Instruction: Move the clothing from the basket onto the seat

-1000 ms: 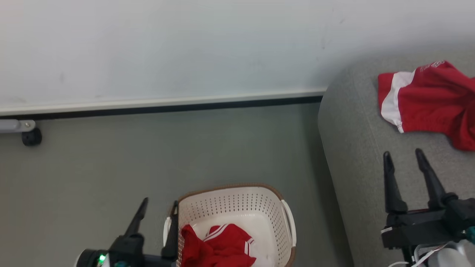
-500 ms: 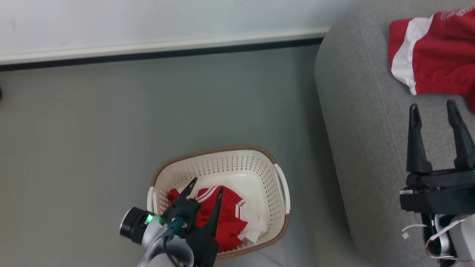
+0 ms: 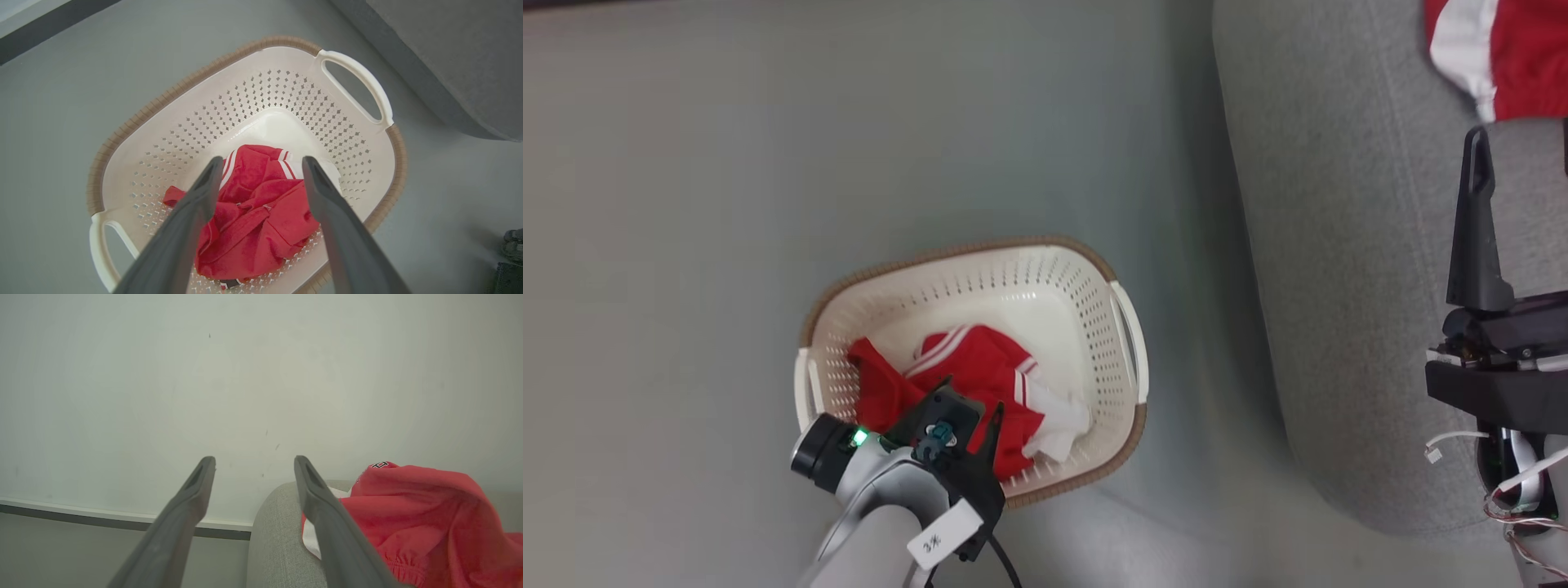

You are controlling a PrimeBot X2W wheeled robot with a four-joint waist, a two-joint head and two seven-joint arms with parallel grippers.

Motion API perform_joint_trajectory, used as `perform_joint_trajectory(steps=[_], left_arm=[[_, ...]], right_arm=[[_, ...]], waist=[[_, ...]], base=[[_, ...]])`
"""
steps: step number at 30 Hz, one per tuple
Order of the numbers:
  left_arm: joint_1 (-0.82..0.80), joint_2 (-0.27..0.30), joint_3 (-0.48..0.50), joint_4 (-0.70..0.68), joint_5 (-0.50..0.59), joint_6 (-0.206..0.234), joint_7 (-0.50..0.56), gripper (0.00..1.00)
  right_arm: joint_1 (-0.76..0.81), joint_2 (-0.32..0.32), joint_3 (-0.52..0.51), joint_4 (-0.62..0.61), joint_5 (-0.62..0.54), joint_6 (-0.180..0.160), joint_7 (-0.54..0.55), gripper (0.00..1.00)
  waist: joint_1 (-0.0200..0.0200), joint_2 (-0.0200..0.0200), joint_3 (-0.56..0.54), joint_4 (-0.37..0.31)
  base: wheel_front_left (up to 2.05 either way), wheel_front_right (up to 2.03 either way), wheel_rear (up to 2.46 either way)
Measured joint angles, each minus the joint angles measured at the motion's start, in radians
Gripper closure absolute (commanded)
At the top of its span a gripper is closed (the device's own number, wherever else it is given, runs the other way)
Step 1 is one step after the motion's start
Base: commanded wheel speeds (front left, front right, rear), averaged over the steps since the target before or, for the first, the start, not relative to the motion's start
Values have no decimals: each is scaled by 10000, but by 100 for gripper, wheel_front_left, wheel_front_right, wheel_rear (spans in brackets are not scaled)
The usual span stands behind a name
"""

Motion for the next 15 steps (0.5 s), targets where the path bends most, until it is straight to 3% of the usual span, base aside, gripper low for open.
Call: perform_joint_trajectory(steps=[15], left_arm=[[-1695,-15,-598,1022,-23,102,240,0]], right_arm=[[-660,-13,-6,-999,-176,-12,0,0]], waist=[[0,0,2255,-360]], base=[[0,0,0]])
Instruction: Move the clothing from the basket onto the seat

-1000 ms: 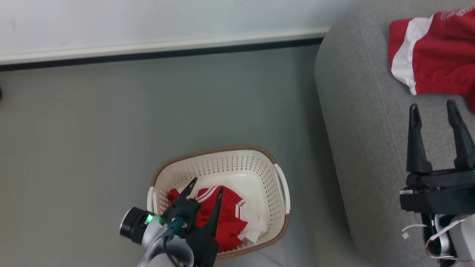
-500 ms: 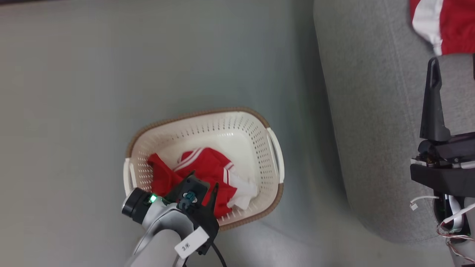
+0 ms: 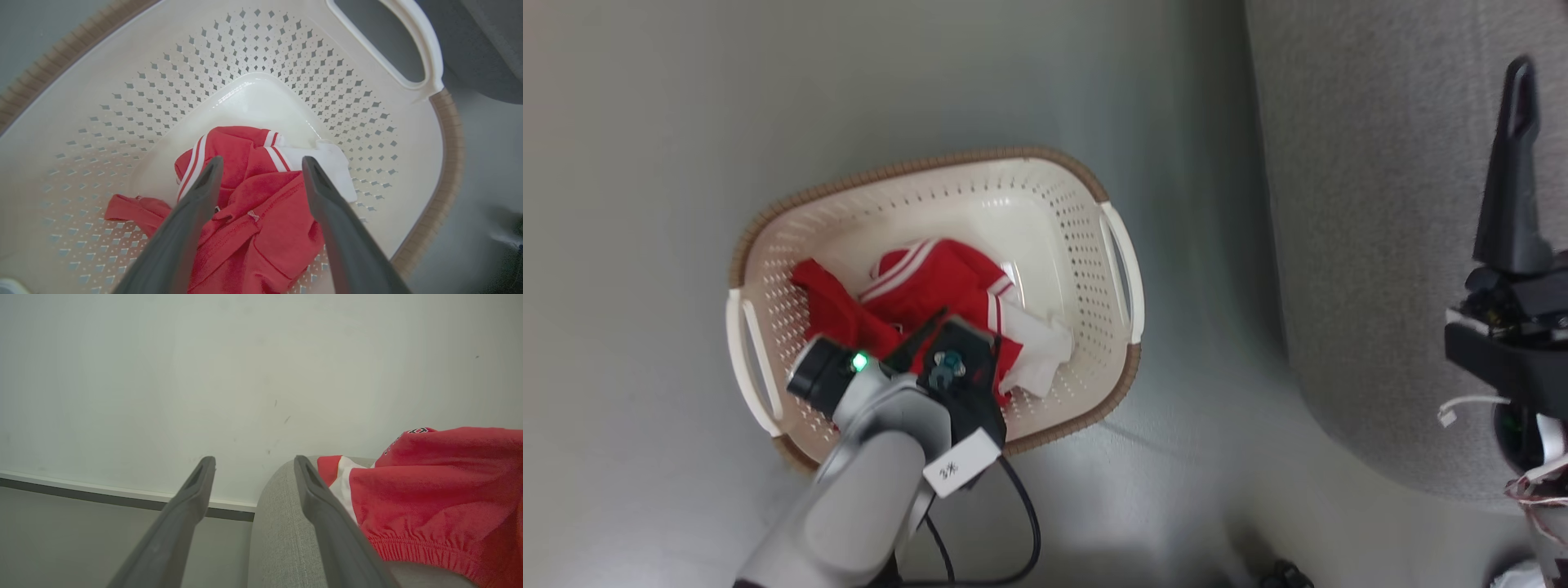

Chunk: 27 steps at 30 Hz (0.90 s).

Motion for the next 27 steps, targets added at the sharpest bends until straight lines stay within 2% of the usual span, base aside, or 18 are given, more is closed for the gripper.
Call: perform_joint_trajectory(steps=[9,18,27], left_arm=[[-1350,0,-219,635,12,73,213,0],[-2023,-2,-403,1519,88,82,353,0],[-2798,-10,-320,2500,174,485,451,0]], right_arm=[[-808,27,-50,-734,-255,-40,-2,0],[-1191,186,71,-692,-403,-42,-12,0],[-1490,288,393,-1028,-686,-42,-35,0]], waist=[[-1,-1,1360,-166],[0,-1,2489,-295],[-2,-1,2947,-560]], base=[[0,0,0],[0,0,0],[0,0,0]])
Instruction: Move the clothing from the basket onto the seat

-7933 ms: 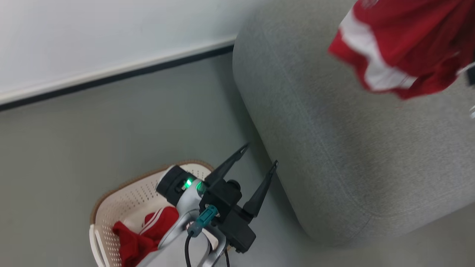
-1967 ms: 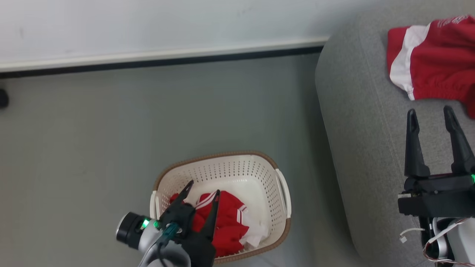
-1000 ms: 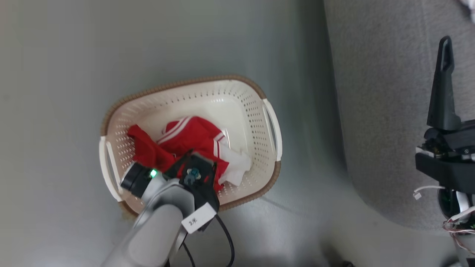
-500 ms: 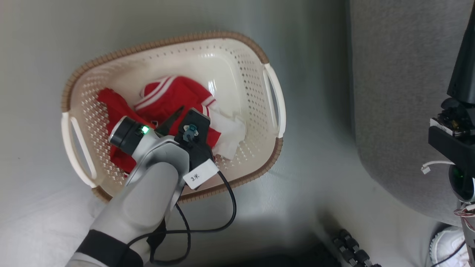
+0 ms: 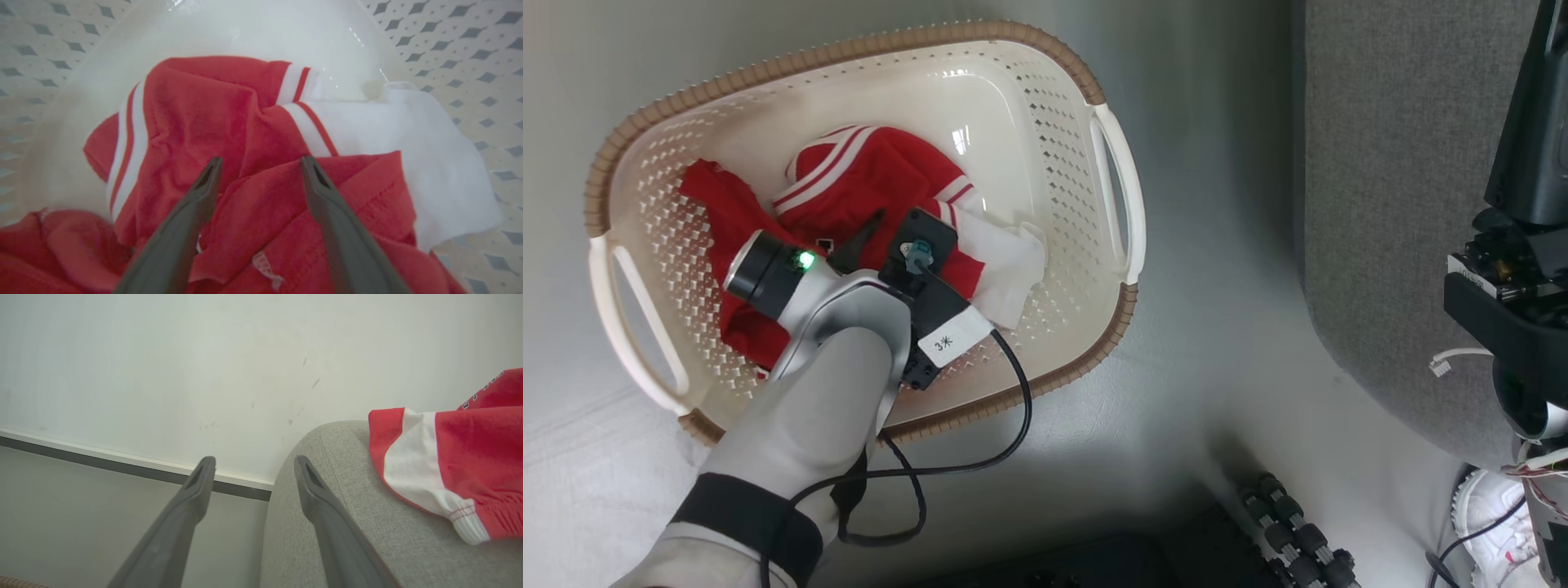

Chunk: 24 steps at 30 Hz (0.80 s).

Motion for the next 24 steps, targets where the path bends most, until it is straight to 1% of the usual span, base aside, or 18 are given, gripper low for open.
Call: perform_joint_trajectory(steps=[4,9,10,11,13,20,24], left_arm=[[-54,2,-8,393,58,107,169,0],[-206,-2,-8,660,52,130,297,0],[-211,-2,-8,709,52,151,309,4],[-217,-4,-8,752,50,205,314,47],[-270,-4,-6,848,50,203,343,100],[-394,6,-104,681,-109,205,105,100],[-369,0,-69,125,-679,203,-412,100]], right_arm=[[-37,42,67,-44,-127,0,-25,0],[-37,123,180,-50,-226,0,-54,0],[-37,134,192,-50,-232,0,-54,0],[-39,142,196,-50,-268,0,-54,0],[-46,151,199,-50,-286,0,-54,0],[-95,198,196,272,-278,0,-56,0],[-181,230,215,600,-272,13,-56,0]], waist=[[-1,-2,49,-61],[0,-2,66,-127],[-1,-2,67,-141],[0,-2,67,-153],[-1,-2,67,-177],[0,-2,-44,-216],[-1,-2,-205,-213]], base=[[0,0,0],[0,0,0],[0,0,0],[0,0,0],[0,0,0],[0,0,0],[0,0,0]])
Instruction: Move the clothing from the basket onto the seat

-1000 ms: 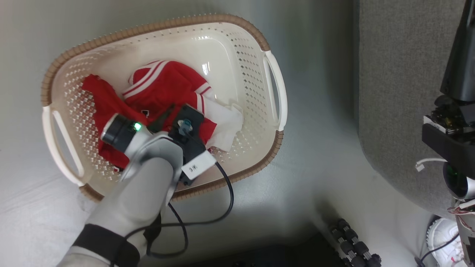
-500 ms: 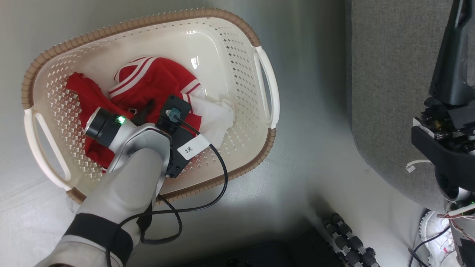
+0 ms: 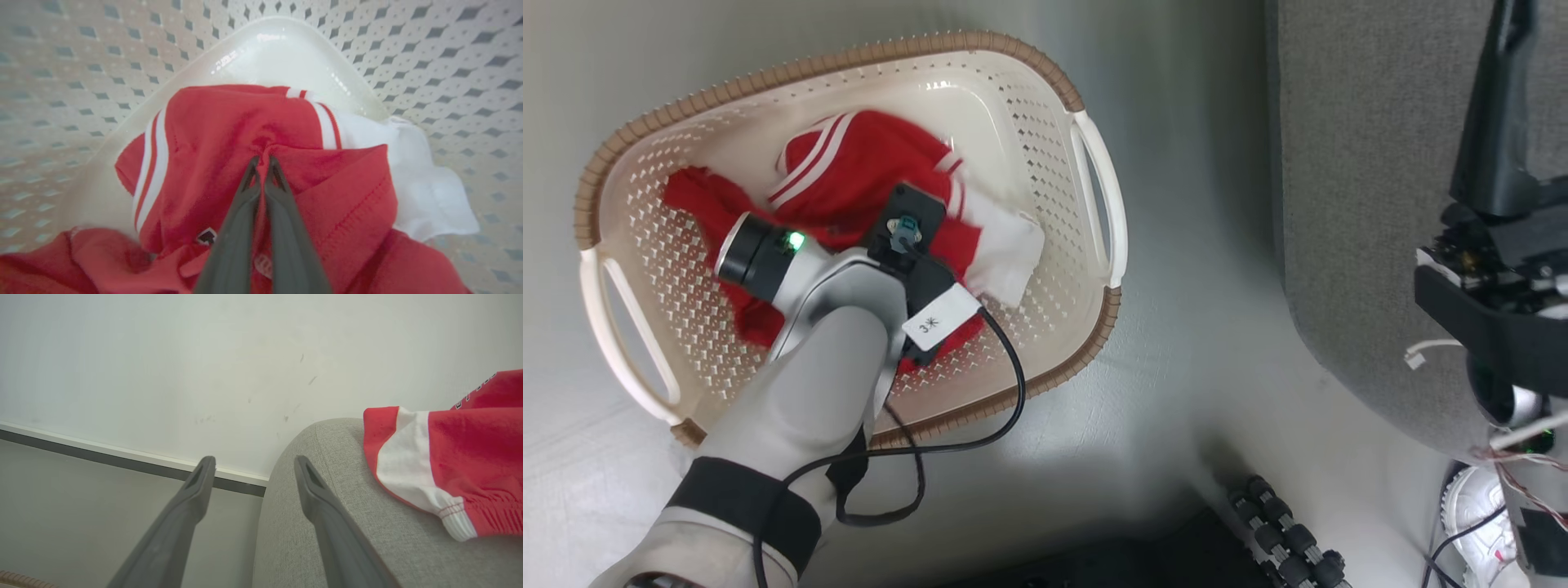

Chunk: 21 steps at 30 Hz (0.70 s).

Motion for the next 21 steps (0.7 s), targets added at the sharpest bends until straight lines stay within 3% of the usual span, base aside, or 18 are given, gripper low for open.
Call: perform_joint_trajectory(steps=[12,21], left_arm=[[258,0,-309,-1436,-1037,-458,-2050,100],[283,0,-435,-2228,-1377,-890,-2686,100]], right_arm=[[-114,127,71,1465,98,146,-2,0],[31,-63,-182,2452,217,280,-2,0]], waist=[[0,0,-1005,293],[0,0,-2027,739]], base=[[0,0,0],[0,0,0]])
